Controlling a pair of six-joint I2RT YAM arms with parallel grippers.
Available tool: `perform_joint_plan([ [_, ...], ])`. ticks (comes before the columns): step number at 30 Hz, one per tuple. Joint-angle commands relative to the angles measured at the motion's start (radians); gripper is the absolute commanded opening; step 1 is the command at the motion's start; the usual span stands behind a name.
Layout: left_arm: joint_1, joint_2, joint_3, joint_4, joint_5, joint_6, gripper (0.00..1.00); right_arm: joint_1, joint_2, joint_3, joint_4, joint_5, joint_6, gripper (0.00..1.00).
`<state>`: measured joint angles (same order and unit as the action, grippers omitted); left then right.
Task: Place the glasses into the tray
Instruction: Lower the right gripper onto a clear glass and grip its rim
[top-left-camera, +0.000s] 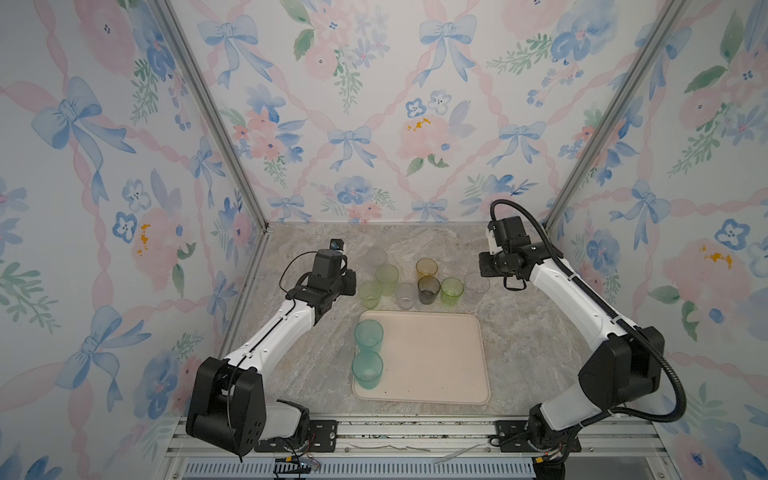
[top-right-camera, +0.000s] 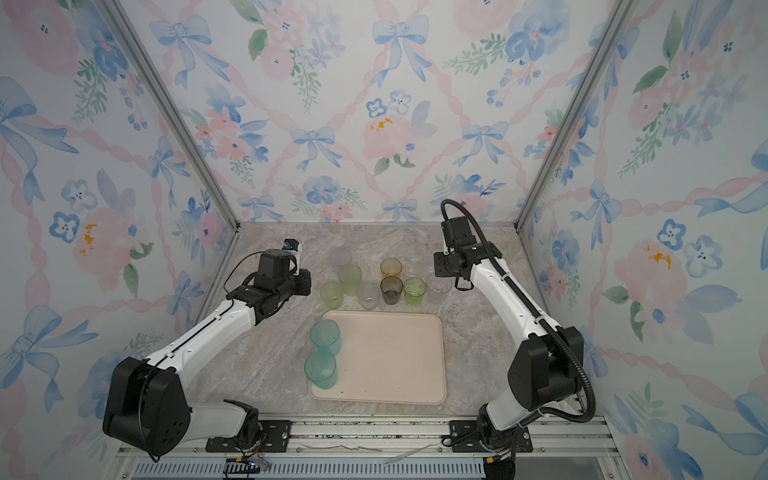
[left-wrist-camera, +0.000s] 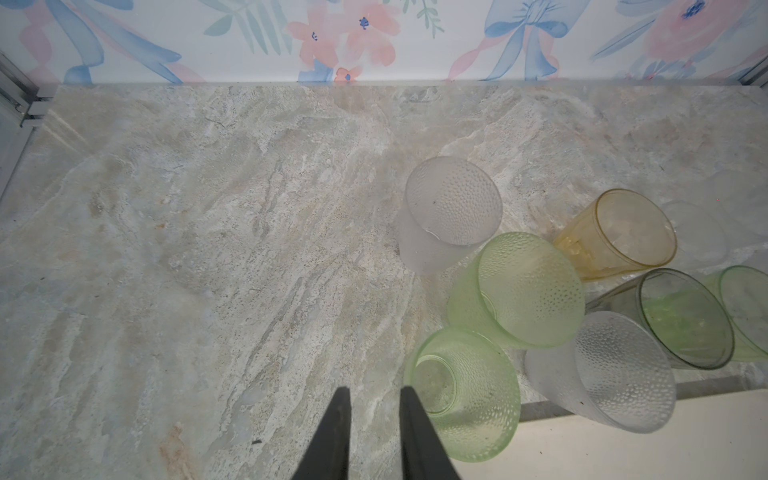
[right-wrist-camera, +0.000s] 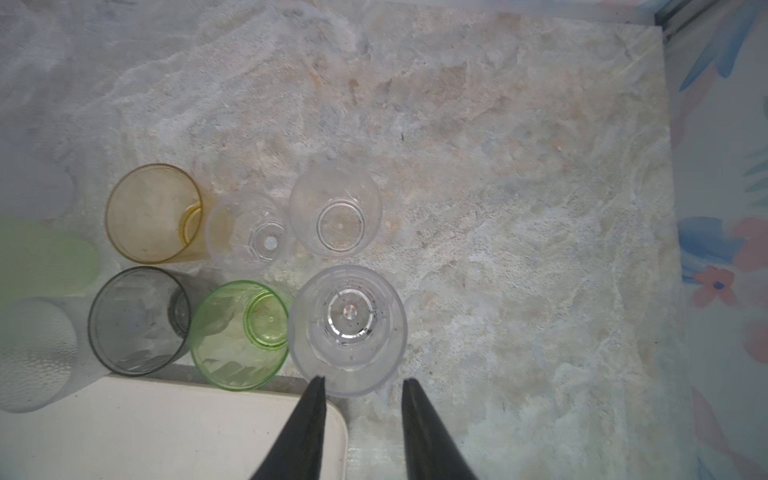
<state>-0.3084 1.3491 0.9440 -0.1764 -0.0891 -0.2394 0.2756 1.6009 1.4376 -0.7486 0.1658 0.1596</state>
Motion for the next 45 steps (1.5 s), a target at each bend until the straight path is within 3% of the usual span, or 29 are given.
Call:
perform_joint_plan([
  [1,-0.008,0.015,0.035,0.026,0.007,-0.005,0.24,-0.019,0.048,-0.020,-0.034,0.017,0.011,0.33],
  [16,-0.007,0.030,0.045,0.025,-0.002,0.009,0.24,-0.093,0.159,-0.032,-0.006,-0.042,0.011,0.24],
  [37,-0.007,0.073,0.066,0.024,0.003,0.017,0.24,-0.100,0.244,0.000,0.023,-0.089,0.006,0.19],
  [45,-0.007,0.083,0.073,0.025,0.005,0.017,0.23,-0.101,0.243,0.003,0.032,-0.088,0.003,0.12],
])
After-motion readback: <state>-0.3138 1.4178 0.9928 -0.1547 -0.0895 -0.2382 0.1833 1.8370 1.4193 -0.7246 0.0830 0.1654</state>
